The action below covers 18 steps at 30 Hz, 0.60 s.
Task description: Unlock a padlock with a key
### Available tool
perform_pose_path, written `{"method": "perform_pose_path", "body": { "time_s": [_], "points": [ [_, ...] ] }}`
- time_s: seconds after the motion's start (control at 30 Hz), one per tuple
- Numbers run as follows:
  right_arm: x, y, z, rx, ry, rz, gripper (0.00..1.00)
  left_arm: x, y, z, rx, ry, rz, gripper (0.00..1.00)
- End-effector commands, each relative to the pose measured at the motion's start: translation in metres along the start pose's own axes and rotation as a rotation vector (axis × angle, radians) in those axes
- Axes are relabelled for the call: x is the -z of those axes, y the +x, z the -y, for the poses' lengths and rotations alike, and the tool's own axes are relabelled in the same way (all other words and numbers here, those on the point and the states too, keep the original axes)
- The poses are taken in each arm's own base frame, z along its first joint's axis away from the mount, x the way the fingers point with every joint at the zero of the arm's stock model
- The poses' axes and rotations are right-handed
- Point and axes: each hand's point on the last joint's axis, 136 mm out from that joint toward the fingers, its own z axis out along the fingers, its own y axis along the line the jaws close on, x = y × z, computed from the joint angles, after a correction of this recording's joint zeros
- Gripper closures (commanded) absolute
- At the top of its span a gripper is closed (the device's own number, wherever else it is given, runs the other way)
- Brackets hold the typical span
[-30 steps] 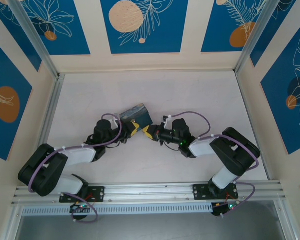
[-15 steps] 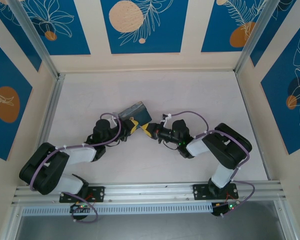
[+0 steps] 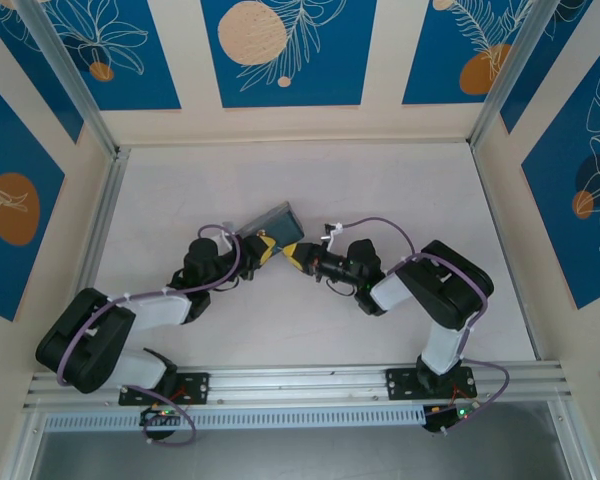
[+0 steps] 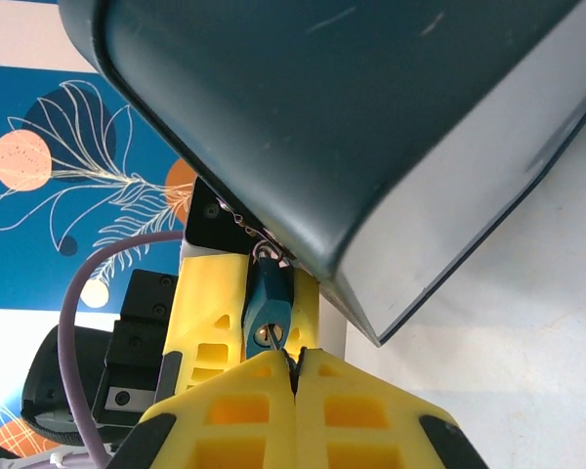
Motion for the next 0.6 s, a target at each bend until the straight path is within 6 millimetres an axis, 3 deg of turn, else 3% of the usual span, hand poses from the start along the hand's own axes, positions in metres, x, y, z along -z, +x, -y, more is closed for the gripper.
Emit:
{"method": "perform_pose_path", "body": {
  "time_s": [0.0, 0.33, 0.57],
  "points": [
    [-0.009, -0.008, -0.015, 0.009, -0.053, 0.003, 1.00, 0.005, 0.017, 0.040, -0.062, 0.135, -0.077, 1.00],
    [-0.024, -0.009, -0.043, -0.011, -0.114, -0.063, 1.00, 0.005, 0.018, 0.039, -0.070, 0.124, -0.084, 1.00],
    [-0.027, -0.008, -0.015, 0.035, 0.026, -0.090, 1.00, 0.003, 0.019, 0.039, -0.070, 0.119, -0.090, 1.00]
  ]
}}
